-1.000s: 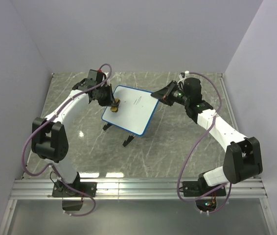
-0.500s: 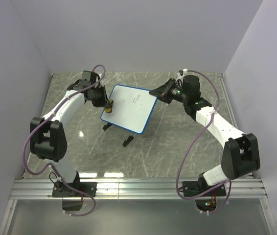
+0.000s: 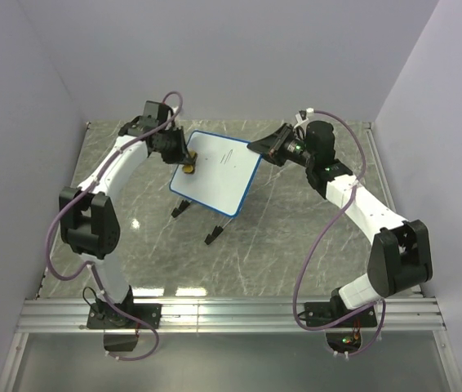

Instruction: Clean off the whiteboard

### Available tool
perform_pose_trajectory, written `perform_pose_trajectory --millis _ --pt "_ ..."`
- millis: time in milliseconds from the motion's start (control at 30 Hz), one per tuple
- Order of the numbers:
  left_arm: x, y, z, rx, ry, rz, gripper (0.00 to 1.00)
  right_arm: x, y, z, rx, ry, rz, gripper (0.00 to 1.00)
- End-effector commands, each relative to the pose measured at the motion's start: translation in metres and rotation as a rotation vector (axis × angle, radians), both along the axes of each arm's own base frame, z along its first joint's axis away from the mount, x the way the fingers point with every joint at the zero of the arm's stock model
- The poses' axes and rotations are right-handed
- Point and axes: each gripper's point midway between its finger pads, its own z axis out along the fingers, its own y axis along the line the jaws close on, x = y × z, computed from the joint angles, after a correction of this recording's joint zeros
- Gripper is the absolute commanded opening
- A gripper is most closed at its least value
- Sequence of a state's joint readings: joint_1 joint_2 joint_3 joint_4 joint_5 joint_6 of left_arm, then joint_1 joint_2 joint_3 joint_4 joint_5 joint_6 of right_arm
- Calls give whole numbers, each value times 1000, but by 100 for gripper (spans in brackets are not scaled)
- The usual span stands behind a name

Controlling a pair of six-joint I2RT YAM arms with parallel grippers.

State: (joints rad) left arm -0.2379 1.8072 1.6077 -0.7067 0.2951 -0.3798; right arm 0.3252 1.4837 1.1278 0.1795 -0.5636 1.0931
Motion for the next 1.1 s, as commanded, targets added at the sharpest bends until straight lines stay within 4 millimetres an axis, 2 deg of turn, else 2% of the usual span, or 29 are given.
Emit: perform_pose_trajectory --millis 0,133,267,367,500,600,733,833,867,967,1000,1067 --pt "-25 -81 23 -123 16 -215 0 -62 40 130 255 -261 297 0" --pt "-47 -129 43 -179 16 -311 0 -63 44 130 251 -265 303 0" --pt "-71 -158 54 -237 38 -349 0 -61 44 128 247 -260 292 0" --pt "-89 -170 58 -257 44 -378 0 -61 44 127 244 -261 290 0" --pt "-102 -172 61 -272 61 -385 0 -60 45 128 250 -262 286 0" --pt "-101 -167 56 -245 56 -369 0 -60 45 129 252 -265 287 0" --pt "-88 -148 41 -160 66 -314 0 -62 45 132 254 -269 292 0" --pt "-76 -120 25 -121 99 -244 0 -63 43 134 251 -275 289 0" --pt "-69 -106 18 -94 97 -207 0 -64 43 134 250 -276 288 0" --pt "-67 -77 -3 -18 97 -164 0 -66 42 138 254 -280 290 0" --pt "-74 -68 -14 0 116 -154 0 -66 43 140 257 -281 293 0" --pt "-71 -54 -23 0 118 -127 0 -67 43 141 261 -282 298 0"
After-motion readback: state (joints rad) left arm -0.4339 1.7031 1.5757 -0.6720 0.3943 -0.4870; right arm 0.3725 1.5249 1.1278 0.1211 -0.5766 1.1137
